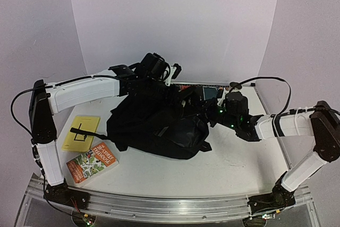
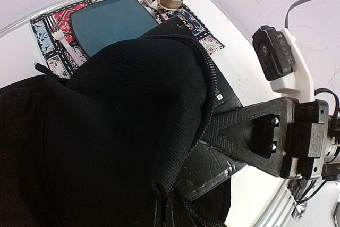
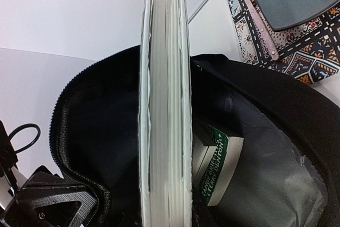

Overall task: Pack the student bag
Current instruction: Place the book in the largest pocket of the bag.

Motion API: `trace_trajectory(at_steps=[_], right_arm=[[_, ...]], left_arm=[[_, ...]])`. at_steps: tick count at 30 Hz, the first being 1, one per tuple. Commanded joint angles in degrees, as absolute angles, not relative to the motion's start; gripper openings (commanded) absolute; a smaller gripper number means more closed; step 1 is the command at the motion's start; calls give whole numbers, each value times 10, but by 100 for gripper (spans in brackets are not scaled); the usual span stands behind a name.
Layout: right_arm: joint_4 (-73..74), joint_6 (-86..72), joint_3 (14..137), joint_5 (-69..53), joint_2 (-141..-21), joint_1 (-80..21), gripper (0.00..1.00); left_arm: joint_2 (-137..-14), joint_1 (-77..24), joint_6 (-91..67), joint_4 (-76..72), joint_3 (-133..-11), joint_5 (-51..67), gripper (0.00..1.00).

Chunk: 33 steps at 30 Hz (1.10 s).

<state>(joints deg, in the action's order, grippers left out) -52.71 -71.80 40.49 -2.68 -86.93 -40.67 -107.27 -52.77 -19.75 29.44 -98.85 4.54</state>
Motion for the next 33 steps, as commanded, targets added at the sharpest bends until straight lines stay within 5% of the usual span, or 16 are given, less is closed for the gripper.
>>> trace_trajectory(at_steps=[1, 13, 29, 33], right_arm=[[-711, -721, 453, -11, -872, -427, 0], [-693, -677, 433, 40, -822, -437, 0], [-764, -678, 514, 105, -1045, -515, 0], [-762, -711, 518, 67, -1098, -526, 16]], left_arm=[[-1025, -531, -211, 246, -990, 65, 0], [-999, -529, -214, 237, -973, 54, 0], [-1005, -529, -228, 202, -953, 89, 0], [-999, -527, -231, 195, -932, 84, 0]])
